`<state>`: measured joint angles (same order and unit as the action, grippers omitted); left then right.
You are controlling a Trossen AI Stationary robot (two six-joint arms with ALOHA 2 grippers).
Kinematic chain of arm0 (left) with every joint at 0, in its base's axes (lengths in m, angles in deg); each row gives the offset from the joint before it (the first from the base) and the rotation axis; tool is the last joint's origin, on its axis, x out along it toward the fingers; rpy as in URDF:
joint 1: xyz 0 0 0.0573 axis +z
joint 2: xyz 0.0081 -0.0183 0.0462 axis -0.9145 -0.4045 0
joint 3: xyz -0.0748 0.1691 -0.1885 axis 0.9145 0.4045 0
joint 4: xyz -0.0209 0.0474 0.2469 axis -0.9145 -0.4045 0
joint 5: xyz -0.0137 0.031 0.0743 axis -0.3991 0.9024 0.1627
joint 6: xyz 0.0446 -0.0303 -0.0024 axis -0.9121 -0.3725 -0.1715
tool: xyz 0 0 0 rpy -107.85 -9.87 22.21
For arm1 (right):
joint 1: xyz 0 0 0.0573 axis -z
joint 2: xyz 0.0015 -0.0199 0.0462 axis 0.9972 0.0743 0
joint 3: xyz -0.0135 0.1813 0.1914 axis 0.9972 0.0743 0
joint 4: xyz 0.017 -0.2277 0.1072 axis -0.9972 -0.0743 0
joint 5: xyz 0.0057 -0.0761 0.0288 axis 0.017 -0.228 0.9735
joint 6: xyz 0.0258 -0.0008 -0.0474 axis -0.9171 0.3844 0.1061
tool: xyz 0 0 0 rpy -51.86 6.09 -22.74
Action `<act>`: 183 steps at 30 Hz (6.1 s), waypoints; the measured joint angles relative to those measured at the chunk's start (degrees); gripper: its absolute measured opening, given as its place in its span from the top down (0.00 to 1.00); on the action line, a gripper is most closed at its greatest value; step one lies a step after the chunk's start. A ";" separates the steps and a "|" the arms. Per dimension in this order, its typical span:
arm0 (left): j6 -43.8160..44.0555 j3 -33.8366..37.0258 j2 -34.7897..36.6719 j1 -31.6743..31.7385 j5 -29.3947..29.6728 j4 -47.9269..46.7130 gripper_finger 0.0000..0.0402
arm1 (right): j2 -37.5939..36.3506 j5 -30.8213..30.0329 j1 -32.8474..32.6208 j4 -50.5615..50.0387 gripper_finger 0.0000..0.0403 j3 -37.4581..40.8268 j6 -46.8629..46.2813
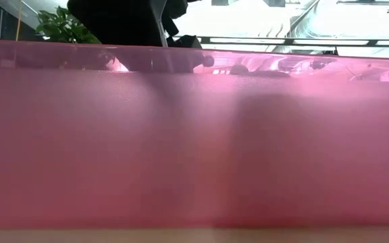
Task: Pick and place pill bottles into a basket
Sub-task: Put the white medicine bottle into the red container
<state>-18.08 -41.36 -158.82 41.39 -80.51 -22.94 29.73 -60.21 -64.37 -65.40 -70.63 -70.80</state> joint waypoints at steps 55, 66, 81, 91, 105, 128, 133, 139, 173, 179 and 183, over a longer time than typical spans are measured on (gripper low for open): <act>-11.29 -30.64 -1.48 22.60 16.90 -21.83 0.38 | 0.00 1.29 0.00 -0.02 0.23 0.00 2.23; -8.96 -30.62 -8.00 27.57 3.45 -9.59 0.38 | 0.00 1.29 0.01 -0.02 0.23 0.00 4.67; -8.03 -30.58 -11.39 28.51 8.39 -9.08 0.38 | 0.00 -0.15 0.02 -0.02 0.23 0.00 7.94; -6.23 -30.58 -11.34 28.87 5.92 -9.58 0.29 | 0.00 -0.26 0.00 -0.02 0.23 0.00 9.04; -7.64 -30.61 -11.89 29.27 7.39 -6.75 0.09 | 0.00 -0.42 0.00 -0.02 0.23 0.00 9.75; -10.53 -30.56 -16.37 33.26 -1.95 -5.66 0.05 | -0.02 -0.52 0.00 -0.02 0.23 0.00 11.11; -11.01 -30.49 -17.68 33.65 -3.28 -4.61 0.05 | -0.02 -0.48 0.00 -0.02 0.23 0.00 11.11; -10.59 -30.47 -19.63 33.73 -5.99 -2.87 0.05 | -0.02 -0.68 0.01 -0.02 0.23 0.00 11.07; -10.06 -30.55 -22.12 33.77 -6.58 -0.09 0.05 | 0.00 -0.72 0.01 -0.02 0.23 0.00 11.19; -9.03 -30.51 -23.39 33.75 -6.51 0.65 0.05 | 0.00 -0.72 0.02 -0.02 0.23 0.00 11.21; -9.24 -30.53 -23.28 33.75 -6.51 1.71 0.05 | 0.00 -0.72 0.00 -0.02 0.23 0.00 11.41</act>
<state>-27.33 -71.90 -182.10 75.14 -87.02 -21.23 29.73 -60.94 -64.37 -65.42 -70.63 -59.39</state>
